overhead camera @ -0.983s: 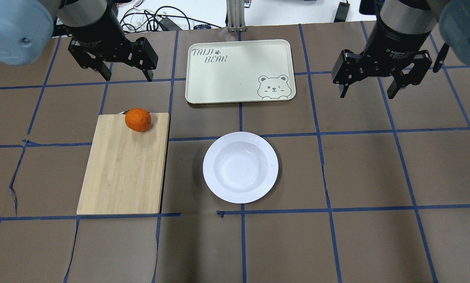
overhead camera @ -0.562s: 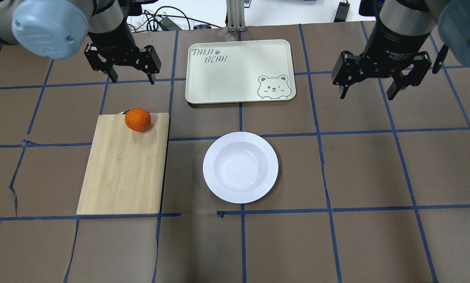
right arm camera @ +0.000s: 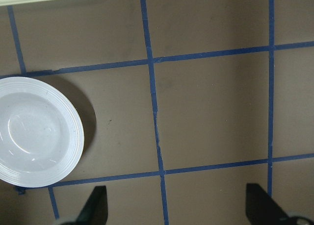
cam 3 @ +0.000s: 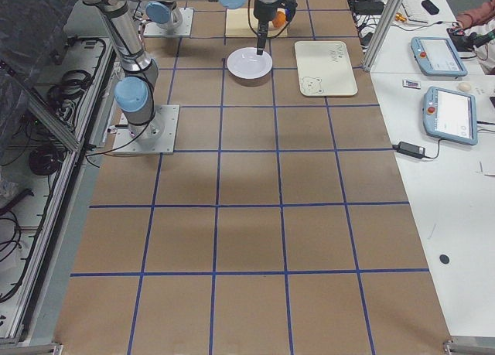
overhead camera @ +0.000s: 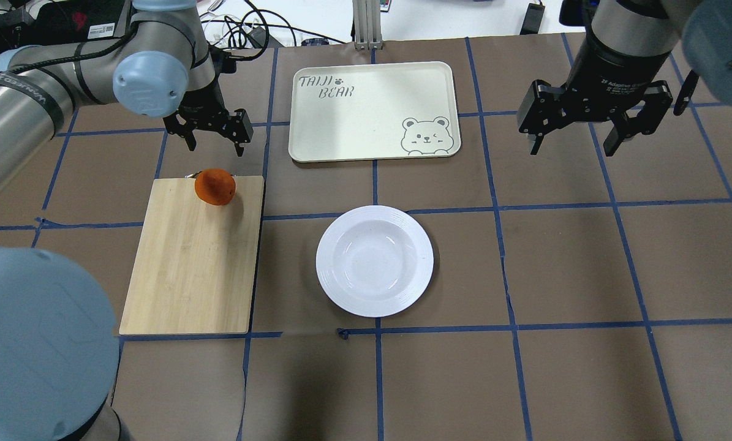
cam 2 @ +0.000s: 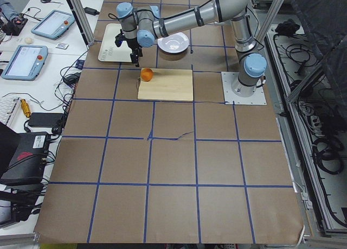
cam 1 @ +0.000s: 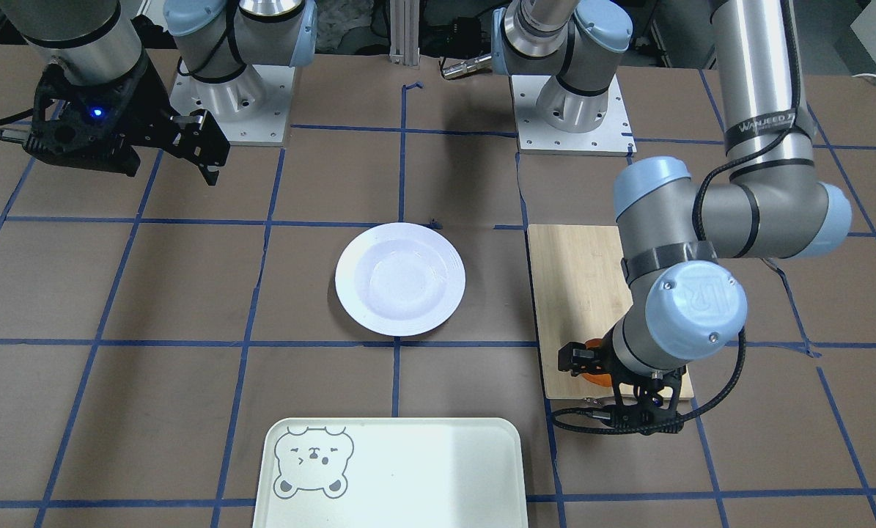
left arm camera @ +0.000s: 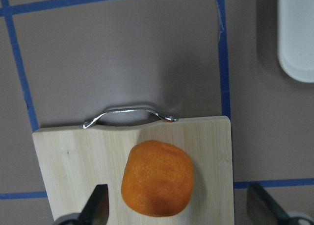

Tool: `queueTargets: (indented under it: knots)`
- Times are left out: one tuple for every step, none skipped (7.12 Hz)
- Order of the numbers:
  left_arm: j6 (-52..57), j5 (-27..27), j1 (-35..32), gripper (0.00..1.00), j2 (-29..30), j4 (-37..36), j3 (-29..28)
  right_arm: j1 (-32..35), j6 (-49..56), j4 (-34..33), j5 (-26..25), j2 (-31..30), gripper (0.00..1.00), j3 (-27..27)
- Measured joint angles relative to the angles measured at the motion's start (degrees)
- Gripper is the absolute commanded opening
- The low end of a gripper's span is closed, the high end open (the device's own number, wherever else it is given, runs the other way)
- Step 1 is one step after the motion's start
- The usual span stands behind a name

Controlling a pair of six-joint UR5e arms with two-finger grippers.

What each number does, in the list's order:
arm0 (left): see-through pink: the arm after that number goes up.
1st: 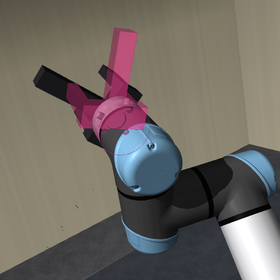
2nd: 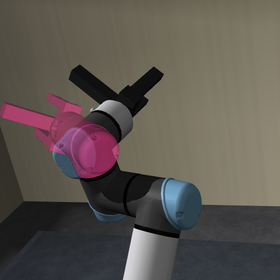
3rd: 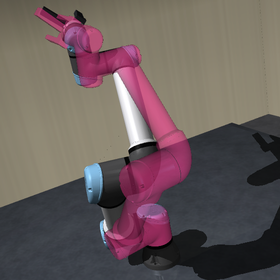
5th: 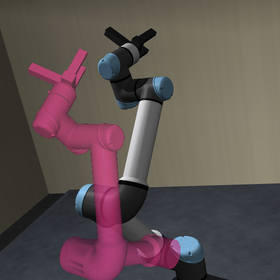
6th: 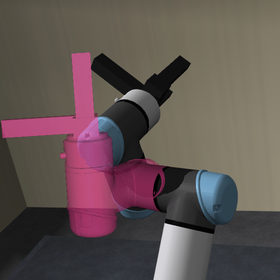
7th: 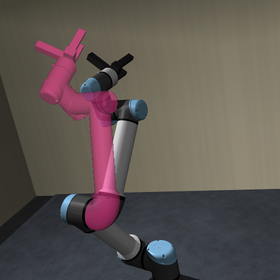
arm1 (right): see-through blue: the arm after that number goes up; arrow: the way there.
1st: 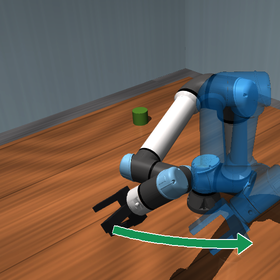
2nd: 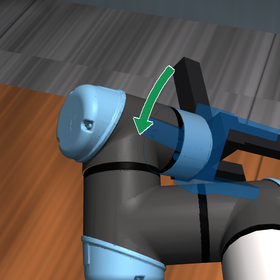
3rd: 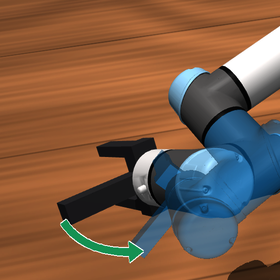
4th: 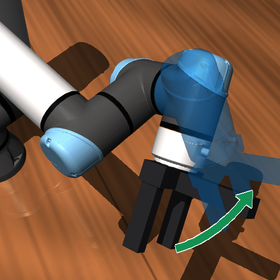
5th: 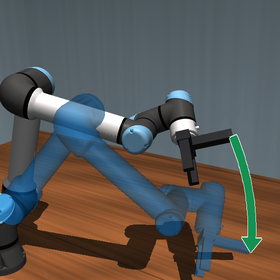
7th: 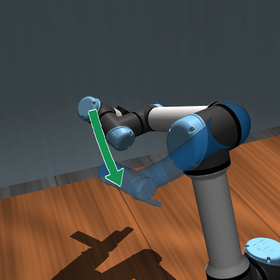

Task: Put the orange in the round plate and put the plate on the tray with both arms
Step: 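Lower the left gripper onto the orange on the wooden board, then close the left gripper on the orange and lift it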

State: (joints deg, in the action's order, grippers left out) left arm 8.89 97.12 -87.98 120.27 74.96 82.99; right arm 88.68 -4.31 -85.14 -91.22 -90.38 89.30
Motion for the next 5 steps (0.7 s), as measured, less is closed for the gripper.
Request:
queueTargets:
  knots:
    - [1.5, 0.6, 0.2, 1.00, 1.5, -0.5, 0.8, 0.0, 0.0, 0.0, 0.0, 0.0, 1.00, 0.0]
    - [3.2, 1.9, 0.3, 0.98, 2.3, -0.7, 1.6, 0.0, 0.0, 0.0, 0.0, 0.0, 1.00, 0.1]
    - [4.1, 3.2, 0.3, 0.95, 2.7, -0.7, 2.2, 0.0, 0.0, 0.1, 0.0, 0.0, 1.00, 0.1]
    - [4.5, 3.9, 0.3, 0.74, 2.7, -0.8, 2.9, 0.0, 0.1, 0.0, 0.0, 0.1, 1.00, 0.1]
    - [4.6, 4.2, 0.4, 0.38, 2.7, -1.0, 3.7, 0.0, 0.1, 0.0, 0.0, 0.1, 1.00, 0.1]
